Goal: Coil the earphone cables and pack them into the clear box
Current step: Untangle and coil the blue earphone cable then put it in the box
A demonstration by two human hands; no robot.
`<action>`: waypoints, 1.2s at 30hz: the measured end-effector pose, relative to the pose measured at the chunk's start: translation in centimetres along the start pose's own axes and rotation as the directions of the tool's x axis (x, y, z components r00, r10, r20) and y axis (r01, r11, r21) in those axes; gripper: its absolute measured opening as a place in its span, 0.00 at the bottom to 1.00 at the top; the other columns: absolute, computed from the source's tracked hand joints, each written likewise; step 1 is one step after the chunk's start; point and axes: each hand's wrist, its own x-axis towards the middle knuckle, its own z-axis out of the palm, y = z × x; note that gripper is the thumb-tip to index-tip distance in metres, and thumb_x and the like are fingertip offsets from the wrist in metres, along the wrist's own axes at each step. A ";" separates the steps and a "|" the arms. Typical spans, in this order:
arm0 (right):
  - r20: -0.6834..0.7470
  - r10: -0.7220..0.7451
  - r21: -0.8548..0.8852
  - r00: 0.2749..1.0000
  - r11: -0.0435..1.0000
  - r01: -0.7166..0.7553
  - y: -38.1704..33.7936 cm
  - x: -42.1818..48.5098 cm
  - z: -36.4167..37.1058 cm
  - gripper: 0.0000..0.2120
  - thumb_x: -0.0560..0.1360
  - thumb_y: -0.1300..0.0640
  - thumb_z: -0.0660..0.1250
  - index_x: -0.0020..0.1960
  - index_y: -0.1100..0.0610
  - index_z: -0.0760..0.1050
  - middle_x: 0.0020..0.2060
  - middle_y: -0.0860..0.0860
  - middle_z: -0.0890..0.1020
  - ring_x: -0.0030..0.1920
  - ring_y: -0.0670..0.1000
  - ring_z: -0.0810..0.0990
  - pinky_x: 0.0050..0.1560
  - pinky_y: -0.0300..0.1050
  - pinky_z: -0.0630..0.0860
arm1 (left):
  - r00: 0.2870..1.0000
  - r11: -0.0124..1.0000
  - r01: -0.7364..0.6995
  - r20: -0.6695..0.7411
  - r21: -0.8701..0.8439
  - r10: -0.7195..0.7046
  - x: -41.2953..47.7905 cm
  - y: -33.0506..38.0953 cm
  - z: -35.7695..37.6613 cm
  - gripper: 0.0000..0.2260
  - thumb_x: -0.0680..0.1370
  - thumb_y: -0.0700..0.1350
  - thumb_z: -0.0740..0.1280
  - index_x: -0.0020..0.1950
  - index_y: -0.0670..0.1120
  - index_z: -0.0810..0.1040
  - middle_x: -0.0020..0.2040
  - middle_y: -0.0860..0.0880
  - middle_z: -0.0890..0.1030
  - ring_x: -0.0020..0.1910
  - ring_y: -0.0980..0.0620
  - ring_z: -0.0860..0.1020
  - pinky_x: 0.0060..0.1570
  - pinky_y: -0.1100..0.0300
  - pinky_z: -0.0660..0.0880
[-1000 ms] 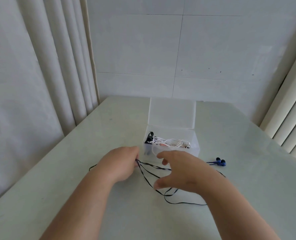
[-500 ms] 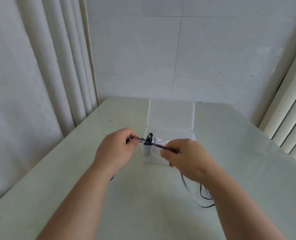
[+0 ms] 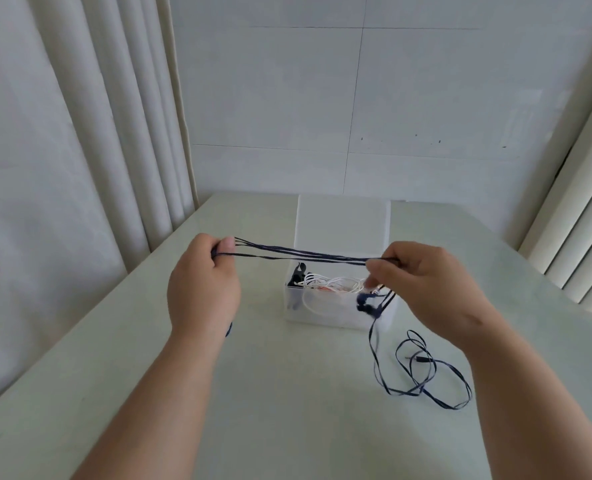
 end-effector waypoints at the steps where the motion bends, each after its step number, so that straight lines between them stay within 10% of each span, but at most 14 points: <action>1: 0.028 0.034 0.108 0.999 0.994 -0.036 -0.1 0.0 -0.1 0.13 0.76 0.47 0.66 0.37 0.53 0.76 0.28 0.43 0.83 0.28 0.46 0.79 0.37 0.48 0.77 | 1.000 1.000 0.003 -0.001 -0.011 -0.003 0.1 -0.1 0.0 0.14 0.81 0.53 0.60 0.38 0.47 0.69 0.30 0.50 0.71 0.31 0.51 0.70 0.29 0.57 0.63; 12: 0.157 0.140 0.493 0.978 0.847 -0.201 1.4 0.5 -1.4 0.12 0.73 0.62 0.60 0.41 0.56 0.83 0.27 0.52 0.73 0.26 0.51 0.71 0.32 0.47 0.65 | 0.979 0.972 0.146 0.169 -0.185 -0.115 0.3 -0.3 -0.3 0.11 0.72 0.49 0.59 0.41 0.65 0.77 0.41 0.63 0.80 0.42 0.65 0.76 0.42 0.62 0.71; 17: 0.167 0.151 0.356 0.974 0.912 -0.203 1.3 0.5 -1.4 0.14 0.76 0.66 0.62 0.41 0.54 0.84 0.30 0.50 0.80 0.25 0.47 0.71 0.25 0.36 0.67 | 0.982 0.904 0.185 0.104 -0.386 -0.157 0.4 -0.3 -0.1 0.07 0.71 0.49 0.63 0.38 0.57 0.81 0.29 0.60 0.77 0.30 0.51 0.72 0.35 0.57 0.68; 23: 0.009 0.141 -0.131 0.990 0.982 -0.139 1.8 0.6 -0.8 0.11 0.77 0.57 0.64 0.42 0.43 0.79 0.33 0.37 0.84 0.28 0.40 0.77 0.30 0.38 0.73 | 0.978 0.894 0.209 0.059 -0.397 -0.203 0.4 0.1 -0.6 0.10 0.71 0.47 0.65 0.36 0.62 0.80 0.29 0.64 0.77 0.27 0.66 0.70 0.33 0.63 0.66; 26: -0.019 0.105 -0.285 0.994 0.953 -0.106 1.9 0.5 -0.7 0.10 0.77 0.54 0.64 0.43 0.40 0.78 0.34 0.33 0.82 0.28 0.33 0.74 0.30 0.39 0.66 | 0.948 0.890 0.210 0.308 -0.404 -0.084 0.4 0.4 -1.2 0.11 0.64 0.43 0.64 0.36 0.56 0.83 0.28 0.58 0.78 0.27 0.60 0.71 0.32 0.61 0.67; 30: -0.007 0.061 -0.058 0.998 0.996 -0.061 1.3 0.4 -0.4 0.11 0.75 0.55 0.65 0.40 0.41 0.81 0.35 0.35 0.83 0.23 0.41 0.70 0.25 0.30 0.65 | 0.599 0.976 0.034 0.786 -0.215 0.152 -0.5 1.1 -1.6 0.16 0.60 0.45 0.60 0.38 0.53 0.86 0.42 0.52 0.84 0.47 0.53 0.79 0.50 0.57 0.75; 36: 0.091 0.037 0.528 0.995 0.846 -0.080 0.4 0.3 0.0 0.20 0.72 0.75 0.60 0.40 0.54 0.83 0.34 0.51 0.85 0.31 0.54 0.68 0.26 0.36 0.66 | 0.663 0.977 -0.176 0.719 -0.118 0.206 -2.1 1.5 0.4 0.07 0.67 0.48 0.66 0.40 0.57 0.83 0.40 0.59 0.82 0.41 0.63 0.78 0.42 0.67 0.72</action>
